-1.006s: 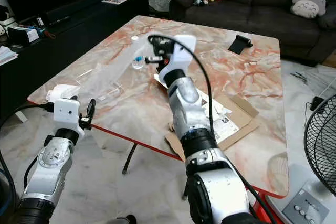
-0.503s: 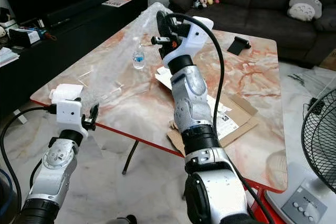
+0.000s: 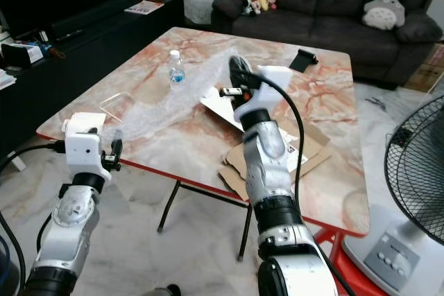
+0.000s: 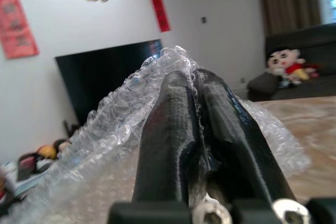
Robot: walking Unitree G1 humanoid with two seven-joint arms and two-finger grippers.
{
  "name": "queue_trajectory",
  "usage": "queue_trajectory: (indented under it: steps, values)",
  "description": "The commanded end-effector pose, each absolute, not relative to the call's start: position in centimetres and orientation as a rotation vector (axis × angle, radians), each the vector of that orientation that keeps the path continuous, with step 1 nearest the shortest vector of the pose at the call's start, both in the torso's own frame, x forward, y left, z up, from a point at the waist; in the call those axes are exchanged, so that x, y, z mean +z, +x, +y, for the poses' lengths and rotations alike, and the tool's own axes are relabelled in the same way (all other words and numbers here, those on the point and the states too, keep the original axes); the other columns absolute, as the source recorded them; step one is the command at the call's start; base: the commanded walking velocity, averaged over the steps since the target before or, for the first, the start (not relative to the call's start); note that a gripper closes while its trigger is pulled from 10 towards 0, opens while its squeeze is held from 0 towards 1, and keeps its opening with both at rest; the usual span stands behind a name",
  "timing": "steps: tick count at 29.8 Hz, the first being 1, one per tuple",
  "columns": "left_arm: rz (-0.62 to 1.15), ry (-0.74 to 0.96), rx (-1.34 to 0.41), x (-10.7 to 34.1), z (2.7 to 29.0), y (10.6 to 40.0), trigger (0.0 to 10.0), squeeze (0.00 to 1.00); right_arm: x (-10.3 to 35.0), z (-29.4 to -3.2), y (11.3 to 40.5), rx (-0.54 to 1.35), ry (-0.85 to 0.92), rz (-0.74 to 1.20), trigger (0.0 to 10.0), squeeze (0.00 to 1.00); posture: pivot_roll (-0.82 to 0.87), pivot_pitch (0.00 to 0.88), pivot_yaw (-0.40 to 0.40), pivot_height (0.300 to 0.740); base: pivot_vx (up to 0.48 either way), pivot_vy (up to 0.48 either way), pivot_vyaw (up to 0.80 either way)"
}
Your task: Picking trash to rubbish bin
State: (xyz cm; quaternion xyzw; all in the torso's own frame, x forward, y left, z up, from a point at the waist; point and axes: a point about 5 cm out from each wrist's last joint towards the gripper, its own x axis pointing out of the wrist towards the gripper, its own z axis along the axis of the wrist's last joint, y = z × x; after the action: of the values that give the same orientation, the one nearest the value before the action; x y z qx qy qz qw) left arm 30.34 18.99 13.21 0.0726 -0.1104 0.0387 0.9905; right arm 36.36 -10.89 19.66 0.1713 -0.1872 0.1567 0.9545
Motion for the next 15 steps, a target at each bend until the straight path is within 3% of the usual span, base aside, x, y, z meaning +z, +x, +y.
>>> queue_trajectory:
  steps: [1,15]
  values:
    - [-0.249,0.168,0.089,13.7,19.2,30.2,10.0,0.00,20.7,-11.9,36.0,0.302,0.338,-0.441,10.0,0.00,0.11,0.001,0.034,0.740,0.000,0.000,0.00]
    - [-0.226,0.153,0.069,12.9,18.5,30.3,10.0,0.00,17.3,-12.2,35.5,0.254,0.334,-0.336,10.0,0.00,0.09,0.000,0.037,0.740,0.000,0.000,0.00]
